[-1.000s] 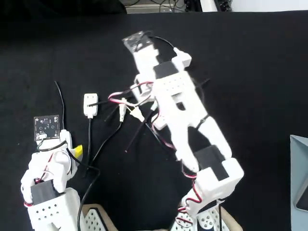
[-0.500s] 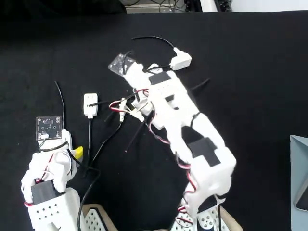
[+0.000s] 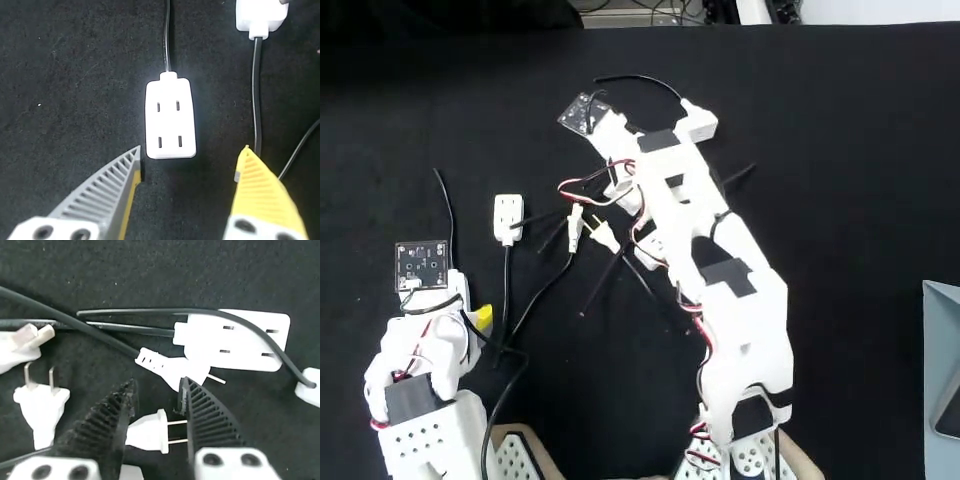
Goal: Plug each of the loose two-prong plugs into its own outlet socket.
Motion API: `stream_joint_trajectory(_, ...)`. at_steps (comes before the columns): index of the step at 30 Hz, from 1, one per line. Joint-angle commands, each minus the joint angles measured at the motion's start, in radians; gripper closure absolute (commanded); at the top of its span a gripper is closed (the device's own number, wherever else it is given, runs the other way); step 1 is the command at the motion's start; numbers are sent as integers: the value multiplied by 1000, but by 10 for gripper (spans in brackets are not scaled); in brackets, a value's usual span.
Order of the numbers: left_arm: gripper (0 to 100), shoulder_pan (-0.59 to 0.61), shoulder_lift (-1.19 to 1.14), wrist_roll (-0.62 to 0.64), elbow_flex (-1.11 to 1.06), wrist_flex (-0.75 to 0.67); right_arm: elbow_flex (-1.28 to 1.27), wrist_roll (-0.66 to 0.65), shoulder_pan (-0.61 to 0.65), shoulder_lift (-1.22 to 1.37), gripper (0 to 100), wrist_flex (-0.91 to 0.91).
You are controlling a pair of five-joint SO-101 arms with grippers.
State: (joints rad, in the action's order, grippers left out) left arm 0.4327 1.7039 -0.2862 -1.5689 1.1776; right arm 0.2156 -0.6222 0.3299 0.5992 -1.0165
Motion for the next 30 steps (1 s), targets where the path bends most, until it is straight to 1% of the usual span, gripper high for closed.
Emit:
stream_joint_trajectory(1,702,1,6,-9,7,-17,59,-6,-11,2,828,12)
stream_joint_trajectory(3,702,1,6,-9,7,-17,59,-5,-17,-2,788,6)
stream_joint_trajectory(5,702,1,6,-9,7,-17,58,-6,-28,-12,772,-6)
stream_joint_trajectory(10,702,1,6,-9,7,-17,59,-8,-28,19,772,2)
stream_joint_trajectory(16,703,1,6,-9,7,-17,59,-8,-32,45,772,94)
stream_joint_trajectory(23,703,1,6,-9,7,-17,54,-8,-18,70,773,129)
stream_joint_trajectory(26,703,1,6,-9,7,-17,59,-8,-11,114,818,137)
stream_joint_trajectory(30,703,1,6,-9,7,-17,59,-8,3,128,956,146)
